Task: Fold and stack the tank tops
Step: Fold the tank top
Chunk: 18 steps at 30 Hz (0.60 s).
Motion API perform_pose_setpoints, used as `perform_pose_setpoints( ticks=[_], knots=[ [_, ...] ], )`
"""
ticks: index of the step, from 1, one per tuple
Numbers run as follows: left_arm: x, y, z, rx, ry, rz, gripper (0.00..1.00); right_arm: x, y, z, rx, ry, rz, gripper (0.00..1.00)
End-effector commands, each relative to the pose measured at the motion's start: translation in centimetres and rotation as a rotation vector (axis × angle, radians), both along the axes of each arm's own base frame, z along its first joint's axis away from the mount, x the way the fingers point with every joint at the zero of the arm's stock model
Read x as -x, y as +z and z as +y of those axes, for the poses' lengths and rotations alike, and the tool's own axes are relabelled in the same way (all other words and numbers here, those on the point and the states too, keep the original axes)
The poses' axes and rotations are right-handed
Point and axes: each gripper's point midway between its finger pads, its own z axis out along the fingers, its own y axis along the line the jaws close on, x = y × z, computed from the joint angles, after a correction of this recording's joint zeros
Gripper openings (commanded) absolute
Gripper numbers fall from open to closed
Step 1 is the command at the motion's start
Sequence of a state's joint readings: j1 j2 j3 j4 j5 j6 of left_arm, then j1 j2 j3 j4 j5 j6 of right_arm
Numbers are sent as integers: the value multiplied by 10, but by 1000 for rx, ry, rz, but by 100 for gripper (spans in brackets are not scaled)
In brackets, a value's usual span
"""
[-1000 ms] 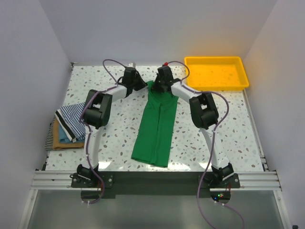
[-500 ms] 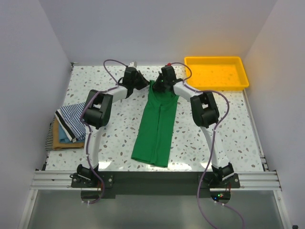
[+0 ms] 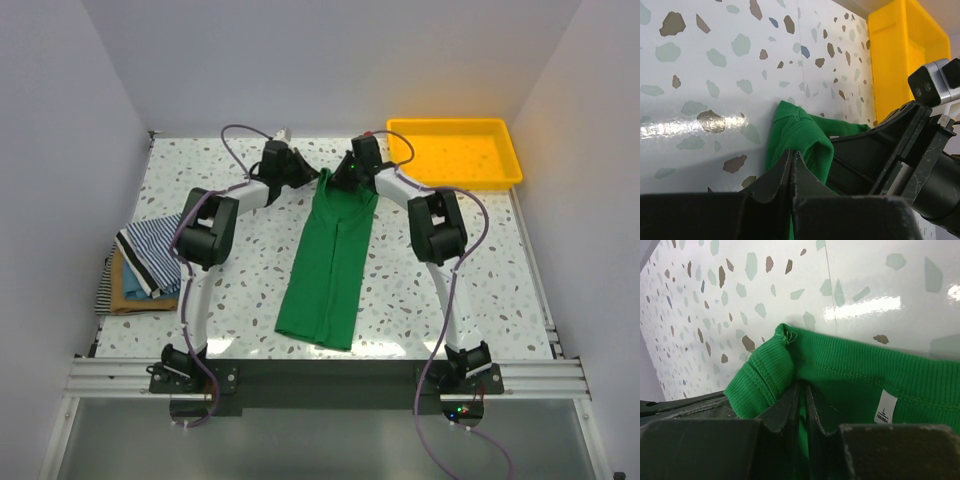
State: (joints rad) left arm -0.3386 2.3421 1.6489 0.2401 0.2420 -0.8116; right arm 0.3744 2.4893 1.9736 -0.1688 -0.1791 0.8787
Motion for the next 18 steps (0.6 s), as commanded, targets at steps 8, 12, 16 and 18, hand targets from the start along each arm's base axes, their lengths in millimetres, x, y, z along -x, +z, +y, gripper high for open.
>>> perform_pose_setpoints(
  ticks=[8,12,16,18],
  knots=[
    [-7,8,-25,36,-55,-49,2,5,60,-17,38,1,-76,14],
    [-6,5,-27,29,-57,-47,3,7,75,-30,99,-11,-103,14],
    [-8,0,-28,13,-42,-40,4,17,87,-51,199,-42,-111,14],
    [-9,-5,-26,-6,-18,-29,4,24,96,-67,263,-72,-116,14]
  ],
)
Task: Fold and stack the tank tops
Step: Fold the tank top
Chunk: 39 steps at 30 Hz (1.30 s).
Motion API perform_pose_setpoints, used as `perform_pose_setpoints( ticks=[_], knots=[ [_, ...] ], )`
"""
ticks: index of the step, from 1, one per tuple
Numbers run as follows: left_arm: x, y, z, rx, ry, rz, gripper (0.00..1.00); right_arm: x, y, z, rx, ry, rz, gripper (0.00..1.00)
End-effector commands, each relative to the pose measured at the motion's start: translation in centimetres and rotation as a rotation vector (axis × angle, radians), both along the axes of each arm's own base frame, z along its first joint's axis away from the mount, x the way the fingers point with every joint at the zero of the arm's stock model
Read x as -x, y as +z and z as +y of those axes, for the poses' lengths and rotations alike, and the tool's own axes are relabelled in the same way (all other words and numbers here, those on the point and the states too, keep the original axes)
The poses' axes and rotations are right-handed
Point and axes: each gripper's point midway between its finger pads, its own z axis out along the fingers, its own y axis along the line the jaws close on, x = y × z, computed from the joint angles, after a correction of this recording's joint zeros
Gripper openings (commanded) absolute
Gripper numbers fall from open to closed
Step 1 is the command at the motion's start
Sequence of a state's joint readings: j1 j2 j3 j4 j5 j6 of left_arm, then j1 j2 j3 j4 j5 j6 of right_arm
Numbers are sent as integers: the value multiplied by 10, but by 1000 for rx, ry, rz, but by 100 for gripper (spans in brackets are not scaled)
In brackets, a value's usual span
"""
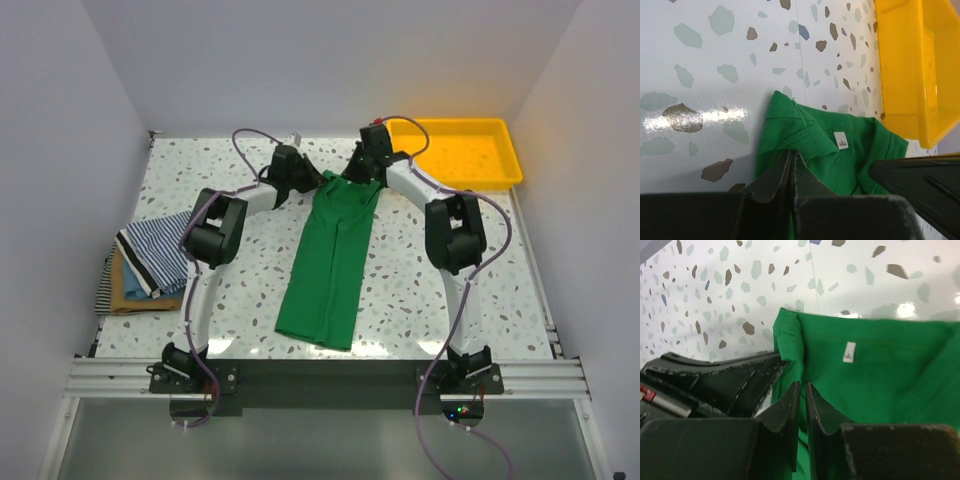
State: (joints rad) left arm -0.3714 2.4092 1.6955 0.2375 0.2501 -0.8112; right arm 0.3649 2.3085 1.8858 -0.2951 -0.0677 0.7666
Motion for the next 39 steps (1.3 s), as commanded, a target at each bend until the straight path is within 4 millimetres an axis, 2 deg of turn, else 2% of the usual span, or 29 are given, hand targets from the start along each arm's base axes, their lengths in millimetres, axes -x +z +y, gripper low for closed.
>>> perform_pose_setpoints(
  ticks=[1,3,4,5,7,11,17,27,34,39],
  knots=[
    [-14,16,-3,-6,30,-50,5,13,43,-38,147,-51,-64,14],
    [-15,8,2,-41,69,-23,5,21,51,-53,212,-76,-78,14],
    [-15,4,5,-56,85,-12,5,28,43,-61,241,-81,-58,14],
    [-15,-3,12,-84,121,15,5,31,42,-68,265,-92,-54,13],
    [-15,-7,19,-110,154,32,5,39,41,-82,324,-109,-51,13],
    [-13,-5,24,-112,175,21,5,48,31,-104,423,-145,-23,13],
    [-15,3,22,-100,166,7,5,48,14,-119,488,-167,2,13],
    [-17,12,20,-103,154,-12,6,27,-9,-114,505,-145,16,16],
    [-19,26,15,-76,136,-41,6,17,-4,-113,498,-159,-13,16],
    [-20,53,1,-49,78,-117,22,13,6,-110,467,-175,-57,16]
  ],
)
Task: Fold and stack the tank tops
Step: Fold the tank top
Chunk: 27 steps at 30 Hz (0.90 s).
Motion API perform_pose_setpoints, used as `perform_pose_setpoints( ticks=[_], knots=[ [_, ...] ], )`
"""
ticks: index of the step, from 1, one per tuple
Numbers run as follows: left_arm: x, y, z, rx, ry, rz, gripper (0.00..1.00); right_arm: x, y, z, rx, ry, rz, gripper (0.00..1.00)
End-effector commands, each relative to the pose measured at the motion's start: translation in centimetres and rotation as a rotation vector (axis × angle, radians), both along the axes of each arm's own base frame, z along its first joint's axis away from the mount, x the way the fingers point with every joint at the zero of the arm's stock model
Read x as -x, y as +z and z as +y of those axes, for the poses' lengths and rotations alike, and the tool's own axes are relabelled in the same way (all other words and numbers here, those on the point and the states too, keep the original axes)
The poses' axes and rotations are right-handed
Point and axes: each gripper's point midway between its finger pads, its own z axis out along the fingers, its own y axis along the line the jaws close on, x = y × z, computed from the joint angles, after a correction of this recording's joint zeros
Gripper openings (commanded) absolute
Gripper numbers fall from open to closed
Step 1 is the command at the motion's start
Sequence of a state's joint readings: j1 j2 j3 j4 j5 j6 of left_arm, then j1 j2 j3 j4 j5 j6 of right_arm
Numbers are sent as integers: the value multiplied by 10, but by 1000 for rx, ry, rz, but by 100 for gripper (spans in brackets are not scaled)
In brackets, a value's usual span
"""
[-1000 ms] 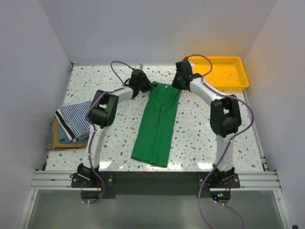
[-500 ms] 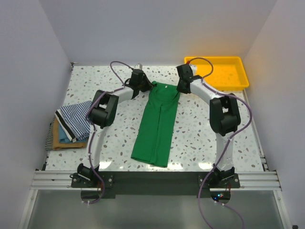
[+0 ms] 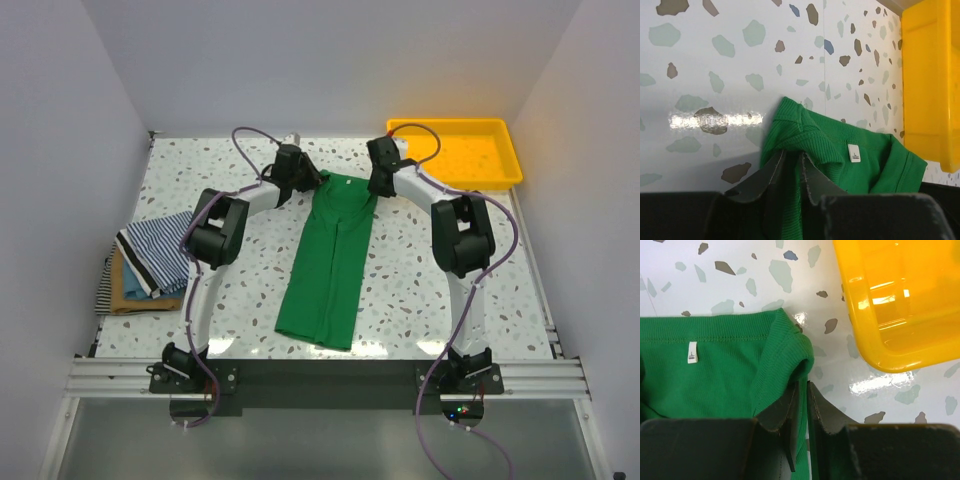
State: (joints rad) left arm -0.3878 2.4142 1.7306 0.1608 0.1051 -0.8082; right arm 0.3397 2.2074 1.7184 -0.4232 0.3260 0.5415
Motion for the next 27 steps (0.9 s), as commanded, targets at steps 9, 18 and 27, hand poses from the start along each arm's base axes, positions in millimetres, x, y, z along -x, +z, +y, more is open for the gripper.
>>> perform_pose_setpoints(
  ticks=[9,18,27],
  knots=[
    [-9,101,-28,30,-159,-267,36,-6,63,-10,-30,-55,-178,16],
    [-7,120,-33,13,-220,-333,41,3,69,-24,-26,-91,-189,17],
    [11,126,-78,48,-374,-370,36,-3,57,-40,-38,-126,-173,16]
  ],
)
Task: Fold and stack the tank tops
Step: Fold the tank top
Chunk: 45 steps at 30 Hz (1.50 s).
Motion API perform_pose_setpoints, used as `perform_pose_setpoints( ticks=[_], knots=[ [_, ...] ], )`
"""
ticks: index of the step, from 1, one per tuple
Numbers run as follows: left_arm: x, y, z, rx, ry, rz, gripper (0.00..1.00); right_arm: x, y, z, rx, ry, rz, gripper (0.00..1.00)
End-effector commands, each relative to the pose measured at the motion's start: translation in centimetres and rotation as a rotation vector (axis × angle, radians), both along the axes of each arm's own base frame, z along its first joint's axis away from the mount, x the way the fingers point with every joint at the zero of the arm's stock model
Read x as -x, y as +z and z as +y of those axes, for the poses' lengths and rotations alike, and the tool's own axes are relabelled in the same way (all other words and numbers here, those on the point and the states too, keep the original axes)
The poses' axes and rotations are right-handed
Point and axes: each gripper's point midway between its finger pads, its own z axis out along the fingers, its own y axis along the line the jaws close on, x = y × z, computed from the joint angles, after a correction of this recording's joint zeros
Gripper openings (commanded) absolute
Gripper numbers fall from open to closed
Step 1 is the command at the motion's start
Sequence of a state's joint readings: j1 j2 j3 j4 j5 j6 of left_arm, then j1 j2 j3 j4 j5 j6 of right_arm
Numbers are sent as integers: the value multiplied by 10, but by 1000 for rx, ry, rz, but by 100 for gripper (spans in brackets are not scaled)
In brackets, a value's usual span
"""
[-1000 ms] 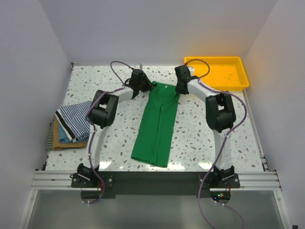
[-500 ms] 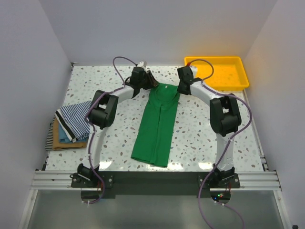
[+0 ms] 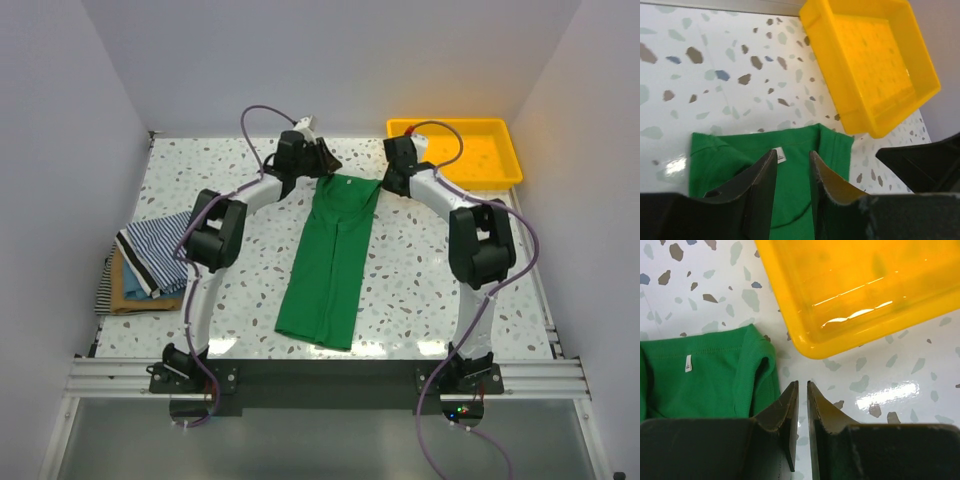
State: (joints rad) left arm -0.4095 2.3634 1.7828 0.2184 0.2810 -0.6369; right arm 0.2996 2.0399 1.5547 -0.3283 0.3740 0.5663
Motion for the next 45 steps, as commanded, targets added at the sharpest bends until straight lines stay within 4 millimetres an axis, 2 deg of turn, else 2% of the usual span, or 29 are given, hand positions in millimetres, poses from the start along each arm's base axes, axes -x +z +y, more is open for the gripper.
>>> perform_pose_setpoints(
  ticks=[1,2,4,5,7,12,13,16,27,34,39,42,45],
  knots=[
    [13,54,-52,49,-155,-148,36,-12,18,-5,-28,-32,-64,16],
    [15,47,-61,49,-174,-138,36,-13,16,-5,-28,-30,-61,16],
    [19,44,-75,71,-198,-123,33,-17,13,-3,-30,-22,-59,16],
    [20,32,-79,72,-203,-100,32,-17,11,-2,-30,-17,-55,16],
    [23,27,-87,101,-219,-82,28,-20,8,3,-40,-4,-53,16],
    [34,2,-104,134,-270,-28,21,-26,-2,10,-63,19,-47,16],
    [37,-1,-106,139,-277,-17,19,-27,-9,10,-61,18,-37,16],
    [44,-16,-106,142,-272,12,17,-28,-16,12,-67,25,-30,16],
    [40,-21,-105,160,-232,36,16,-37,-36,25,-124,47,-33,15],
    [32,-33,-93,123,-142,69,15,-41,-28,35,-185,57,-90,15],
    [30,-39,-89,102,-109,89,14,-45,-23,43,-239,72,-125,15],
    [29,-37,-93,108,-123,84,13,-48,-21,48,-261,84,-127,15],
    [27,-47,-85,80,-83,110,12,-48,-20,48,-264,79,-136,15]
  ],
)
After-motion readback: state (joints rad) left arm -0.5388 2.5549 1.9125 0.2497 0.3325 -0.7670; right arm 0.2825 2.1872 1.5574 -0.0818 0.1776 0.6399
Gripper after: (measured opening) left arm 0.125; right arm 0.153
